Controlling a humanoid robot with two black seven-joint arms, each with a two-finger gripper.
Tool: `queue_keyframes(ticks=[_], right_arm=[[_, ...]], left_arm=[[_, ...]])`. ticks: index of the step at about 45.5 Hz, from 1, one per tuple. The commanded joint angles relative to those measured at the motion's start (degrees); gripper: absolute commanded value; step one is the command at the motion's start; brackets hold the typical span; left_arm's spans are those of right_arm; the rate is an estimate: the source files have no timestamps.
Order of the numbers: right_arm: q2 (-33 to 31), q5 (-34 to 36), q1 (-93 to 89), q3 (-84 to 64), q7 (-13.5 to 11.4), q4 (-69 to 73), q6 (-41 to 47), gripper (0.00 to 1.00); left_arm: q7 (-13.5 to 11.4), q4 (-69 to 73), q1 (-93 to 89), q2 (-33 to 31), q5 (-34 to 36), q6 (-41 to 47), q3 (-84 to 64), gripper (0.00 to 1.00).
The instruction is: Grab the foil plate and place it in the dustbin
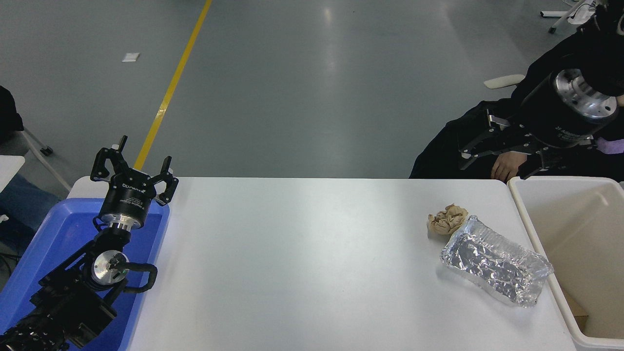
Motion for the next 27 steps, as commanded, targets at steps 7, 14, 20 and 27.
queue_keyframes(ticks=[7, 14, 20, 27], right_arm=[[-0.15, 0.00, -0.27, -0.08, 0.00, 0.01, 0.00, 1.00], [-0.16, 0.00, -0.36, -1.92, 0.00, 0.01, 0.00, 1.00], [-0.16, 0.00, -1.06, -3.50, 0.00, 0.01, 0.00, 1.00], [-1.47, 0.00, -2.64, -5.87, 0.00, -0.96, 0.00, 1.00]], left_arm=[[0.01, 0.05, 0.00, 0.00, -0.02, 0.00, 0.00, 0.98], [0.01, 0.05, 0.00, 0.00, -0.02, 0.00, 0.00, 0.98], [0.01, 0.05, 0.00, 0.00, -0.02, 0.00, 0.00, 0.98], [0.01, 0.05, 0.00, 0.00, -0.02, 0.00, 0.00, 0.98]])
